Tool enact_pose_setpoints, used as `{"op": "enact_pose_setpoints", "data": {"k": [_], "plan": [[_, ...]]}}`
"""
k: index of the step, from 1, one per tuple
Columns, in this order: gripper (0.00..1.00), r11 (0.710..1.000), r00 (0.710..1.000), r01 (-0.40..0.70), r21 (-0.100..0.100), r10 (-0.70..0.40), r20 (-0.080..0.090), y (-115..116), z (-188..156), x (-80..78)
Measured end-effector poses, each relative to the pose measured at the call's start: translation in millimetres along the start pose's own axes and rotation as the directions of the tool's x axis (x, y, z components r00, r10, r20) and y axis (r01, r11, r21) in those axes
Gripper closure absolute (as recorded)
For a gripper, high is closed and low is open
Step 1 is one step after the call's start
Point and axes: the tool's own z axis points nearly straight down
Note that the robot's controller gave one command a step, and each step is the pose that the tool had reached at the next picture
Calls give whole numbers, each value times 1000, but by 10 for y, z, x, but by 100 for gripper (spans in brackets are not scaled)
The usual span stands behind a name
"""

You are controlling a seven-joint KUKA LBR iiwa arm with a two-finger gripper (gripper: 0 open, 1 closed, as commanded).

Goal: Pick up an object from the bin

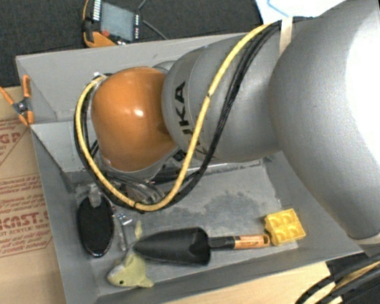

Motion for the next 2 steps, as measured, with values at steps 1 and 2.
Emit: {"op": "enact_pose_setpoints", "data": {"k": [1, 2], "plan": [[0, 915, 915, 403, 0, -403, 6, 181, -40, 236], [0, 857, 857, 515, 0, -515, 1, 73, 12, -102]]}}
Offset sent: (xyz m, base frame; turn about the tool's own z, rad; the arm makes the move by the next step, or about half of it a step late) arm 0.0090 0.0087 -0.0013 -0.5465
